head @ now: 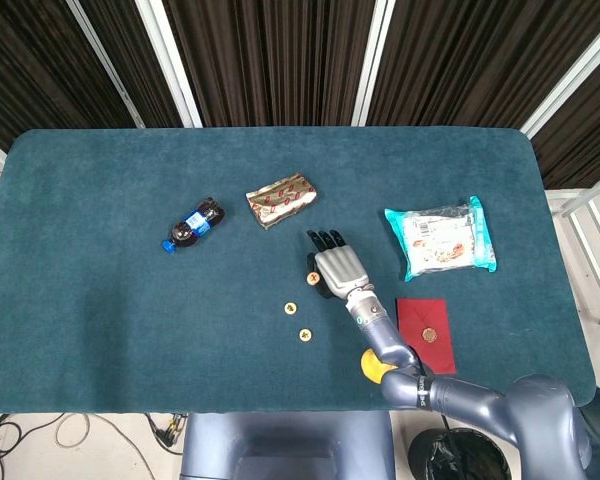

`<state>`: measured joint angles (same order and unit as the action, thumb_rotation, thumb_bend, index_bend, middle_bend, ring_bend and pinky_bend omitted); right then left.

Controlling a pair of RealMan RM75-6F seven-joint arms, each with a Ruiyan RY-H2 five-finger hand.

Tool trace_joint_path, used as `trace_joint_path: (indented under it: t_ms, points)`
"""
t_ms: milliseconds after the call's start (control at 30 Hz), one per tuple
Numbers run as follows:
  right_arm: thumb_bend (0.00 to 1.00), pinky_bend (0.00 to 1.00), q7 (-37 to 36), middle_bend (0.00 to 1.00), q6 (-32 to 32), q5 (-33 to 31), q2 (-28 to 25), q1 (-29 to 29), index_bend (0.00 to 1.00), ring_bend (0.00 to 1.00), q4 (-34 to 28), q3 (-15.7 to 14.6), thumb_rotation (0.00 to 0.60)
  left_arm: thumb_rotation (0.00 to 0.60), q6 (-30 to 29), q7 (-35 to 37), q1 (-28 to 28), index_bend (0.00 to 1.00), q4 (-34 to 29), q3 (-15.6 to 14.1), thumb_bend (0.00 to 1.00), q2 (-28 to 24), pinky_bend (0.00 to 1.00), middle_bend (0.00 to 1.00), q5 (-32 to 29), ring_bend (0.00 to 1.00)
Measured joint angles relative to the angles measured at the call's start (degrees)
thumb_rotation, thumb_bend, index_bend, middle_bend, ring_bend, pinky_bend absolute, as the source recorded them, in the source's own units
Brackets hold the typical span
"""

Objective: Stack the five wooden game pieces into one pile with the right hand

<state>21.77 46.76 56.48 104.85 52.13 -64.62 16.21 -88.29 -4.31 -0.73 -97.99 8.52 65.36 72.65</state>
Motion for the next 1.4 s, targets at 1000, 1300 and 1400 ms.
trace_joint_path:
  t_ms: [1000, 1300, 1400]
  points:
    - [0.42, 0.0, -0.62, 0.0, 0.96, -0.64, 0.46, 0.36, 0.52, 0.0, 0.46, 0.14, 0.6, 0.6, -0.01, -0.38, 0.01, 0.1, -0.03, 0.3, 0.59, 0.04, 0.0, 0.0, -0.77, 0.0]
    - [0.42, 0.0, -0.41, 0.0, 0.85, -0.82, -0.11, 0.35, 0.52, 0.0, -0.6, -0.21, 0.6, 0.6, -0.08, -0.38, 0.03, 0.1, -0.04, 0.27, 0.59, 0.06, 0.0, 0.0, -0.68, 0.0]
    - [0.42, 0.0, -0.36, 0.0, 0.75, -1.06, -0.12, 0.35, 0.52, 0.0, -0.65, -0.29, 0.6, 0.6, 0.0, -0.3, 0.02, 0.1, -0.04, 0.3, 0.59, 0.04, 0.0, 0.0, -0.77, 0.0]
